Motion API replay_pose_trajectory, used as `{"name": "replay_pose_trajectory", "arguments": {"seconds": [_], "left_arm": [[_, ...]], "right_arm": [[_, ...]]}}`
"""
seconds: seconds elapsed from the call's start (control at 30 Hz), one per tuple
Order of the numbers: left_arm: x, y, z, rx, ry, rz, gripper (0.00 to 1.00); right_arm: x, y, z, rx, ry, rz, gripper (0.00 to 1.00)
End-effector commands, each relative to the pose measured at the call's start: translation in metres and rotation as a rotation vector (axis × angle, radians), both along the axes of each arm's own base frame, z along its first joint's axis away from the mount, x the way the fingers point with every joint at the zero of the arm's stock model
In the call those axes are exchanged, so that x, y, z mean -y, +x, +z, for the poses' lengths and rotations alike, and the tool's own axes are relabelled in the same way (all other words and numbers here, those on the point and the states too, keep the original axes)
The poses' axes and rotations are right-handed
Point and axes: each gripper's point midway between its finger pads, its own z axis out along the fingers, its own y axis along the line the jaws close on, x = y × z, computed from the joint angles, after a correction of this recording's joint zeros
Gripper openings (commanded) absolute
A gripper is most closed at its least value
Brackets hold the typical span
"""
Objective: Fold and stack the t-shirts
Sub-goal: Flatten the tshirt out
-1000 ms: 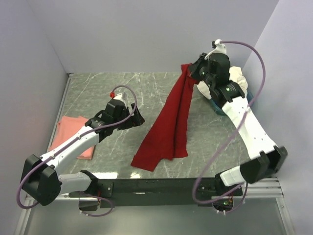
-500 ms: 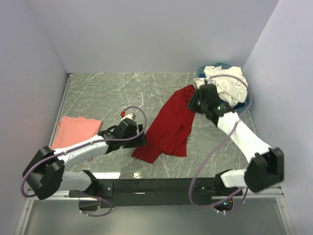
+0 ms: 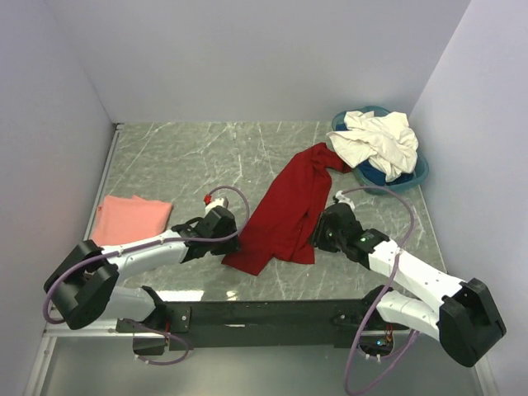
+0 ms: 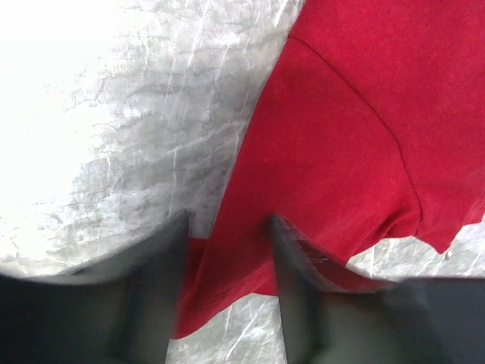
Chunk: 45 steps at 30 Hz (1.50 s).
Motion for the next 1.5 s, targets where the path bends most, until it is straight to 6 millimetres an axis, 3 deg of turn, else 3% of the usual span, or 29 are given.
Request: {"name": "replay_pose_trajectory", "arguments": {"seconds": [0.0, 0.1, 0.23, 0.67, 0.83, 0.9, 0.97, 1.0, 1.07, 1.17, 1.2, 1.37, 1.47], "left_arm": [[0.007, 0.007, 0.005, 0.024, -0.022, 0.014, 0.44], [0.005, 0.009, 0.006, 0.029, -0.016, 0.022, 0.24], [0.006, 0.011, 0.013, 0.04, -0.021, 0.033, 0.12], [0.001, 0.025, 0.036, 0.09, -0.003, 0.094, 0.02], [-0.001, 0.034, 0.053, 0.132, -0.01, 0.123, 0.01], [-0.001, 0.039, 0.062, 0.148, -0.02, 0.133, 0.01], [-0.004, 0.043, 0.067, 0.157, -0.015, 0.142, 0.01], [-0.004, 0.047, 0.075, 0.171, -0.022, 0.15, 0.01], [-0.011, 0.055, 0.083, 0.183, -0.016, 0.171, 0.01], [-0.022, 0.07, 0.104, 0.213, -0.045, 0.208, 0.01], [-0.026, 0.075, 0.114, 0.231, -0.063, 0.218, 0.01], [-0.062, 0.097, 0.143, 0.271, -0.106, 0.305, 0.01], [-0.083, 0.108, 0.17, 0.324, -0.13, 0.36, 0.01]], "right_arm": [[-0.022, 0.005, 0.008, 0.041, 0.079, 0.004, 0.43], [-0.022, -0.001, -0.006, 0.006, 0.031, -0.004, 0.43], [-0.02, -0.009, -0.017, -0.01, -0.012, -0.006, 0.43], [-0.012, -0.032, -0.042, -0.052, -0.107, -0.03, 0.45], [-0.017, -0.034, -0.054, -0.08, -0.128, -0.017, 0.44], [-0.016, -0.033, -0.054, -0.082, -0.144, -0.016, 0.4], [-0.016, -0.028, -0.046, -0.058, -0.148, -0.024, 0.28], [-0.012, -0.029, -0.043, -0.062, -0.165, -0.03, 0.11], [-0.014, -0.022, -0.021, -0.016, -0.149, -0.04, 0.0], [-0.004, -0.013, 0.012, 0.056, -0.168, -0.077, 0.0], [0.003, -0.007, 0.033, 0.106, -0.169, -0.099, 0.0], [0.032, 0.006, 0.091, 0.232, -0.173, -0.168, 0.0], [0.053, 0.017, 0.123, 0.291, -0.168, -0.216, 0.0]]}}
